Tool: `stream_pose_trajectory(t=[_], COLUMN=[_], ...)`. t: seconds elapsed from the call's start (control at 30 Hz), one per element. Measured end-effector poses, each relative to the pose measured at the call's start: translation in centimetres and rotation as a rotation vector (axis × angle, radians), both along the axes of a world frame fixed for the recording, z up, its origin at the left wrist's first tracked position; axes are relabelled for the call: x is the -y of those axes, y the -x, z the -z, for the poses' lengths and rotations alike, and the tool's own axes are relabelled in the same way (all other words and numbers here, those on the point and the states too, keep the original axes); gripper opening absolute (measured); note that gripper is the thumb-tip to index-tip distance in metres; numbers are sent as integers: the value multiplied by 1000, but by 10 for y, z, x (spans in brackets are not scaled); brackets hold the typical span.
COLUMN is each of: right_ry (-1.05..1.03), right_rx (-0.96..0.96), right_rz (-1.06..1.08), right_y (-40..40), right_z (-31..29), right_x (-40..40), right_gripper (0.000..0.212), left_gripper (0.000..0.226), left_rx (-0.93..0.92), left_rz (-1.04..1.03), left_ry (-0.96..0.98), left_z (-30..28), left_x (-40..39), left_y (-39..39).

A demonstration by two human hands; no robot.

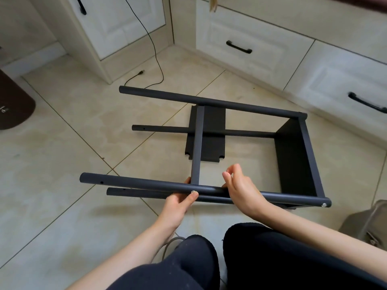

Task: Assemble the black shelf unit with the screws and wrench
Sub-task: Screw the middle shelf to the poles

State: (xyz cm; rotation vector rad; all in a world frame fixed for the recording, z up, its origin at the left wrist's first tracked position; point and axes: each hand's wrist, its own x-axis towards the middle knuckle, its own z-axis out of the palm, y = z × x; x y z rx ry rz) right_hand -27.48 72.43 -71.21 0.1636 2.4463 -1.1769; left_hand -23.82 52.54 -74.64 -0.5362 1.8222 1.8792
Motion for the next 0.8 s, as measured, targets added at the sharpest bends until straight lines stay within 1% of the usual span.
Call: stream_pose_trajectory(t=[0.13, 0.17, 0.23, 0.27, 0.3, 0.33, 0.4, 0.43, 0.47, 0.5, 0.57, 0.6, 0.63, 0.7, 0.8], right_ry=[-7, -9, -11, -11, -10, -9, -9, -10, -9, -10, -19, -26, -35, -54, -65], right_rx=[-1, -6, -15, -16, -14, -10, 6, 13, 16, 15, 2, -9, -22, -44, -39], right_rz=[32, 46, 42, 33, 27, 25, 20, 16, 12, 8, 2, -1, -6, -32, -84], right_y=[-1, -1, -2, -2, -3, -4, -4, -5, -5, -5, -7, -8, -9, -11, -12], right_z=[2, 3, 3, 3, 4, 4, 5, 6, 7, 7, 9, 10, 10, 12, 13], right_x=[6, 7, 8, 9, 9, 9, 10, 10, 10, 11, 11, 12, 12, 11, 8], right_gripper=[23, 23, 24, 23, 23, 23, 23, 23, 23, 23, 24, 24, 24, 24, 23], left_gripper=[57, 54, 36, 34, 39, 44, 46, 48, 50, 52, 47, 50, 60, 83, 96], left_rx=[30, 34, 50, 49, 26, -15, -123, -194, -290, -438, -817, -926, -936, -847, -749], left_rz=[-36, -33, -9, 13, 49, 98, 185, 222, 262, 309, 409, 494, 613, 846, 1055], left_ry=[44, 75, 184, 274, 395, 547, 921, 1087, 1207, 1278, 1323, 1318, 1300, 1249, 1269], left_z=[2, 1, -3, -6, -11, -16, -30, -36, -41, -43, -41, -39, -38, -34, -27], left_x=[5, 7, 13, 15, 17, 18, 17, 18, 18, 18, 24, 29, 33, 41, 44], left_y=[-2, -2, -2, -2, -1, 0, 5, 7, 9, 12, 18, 22, 27, 39, 58])
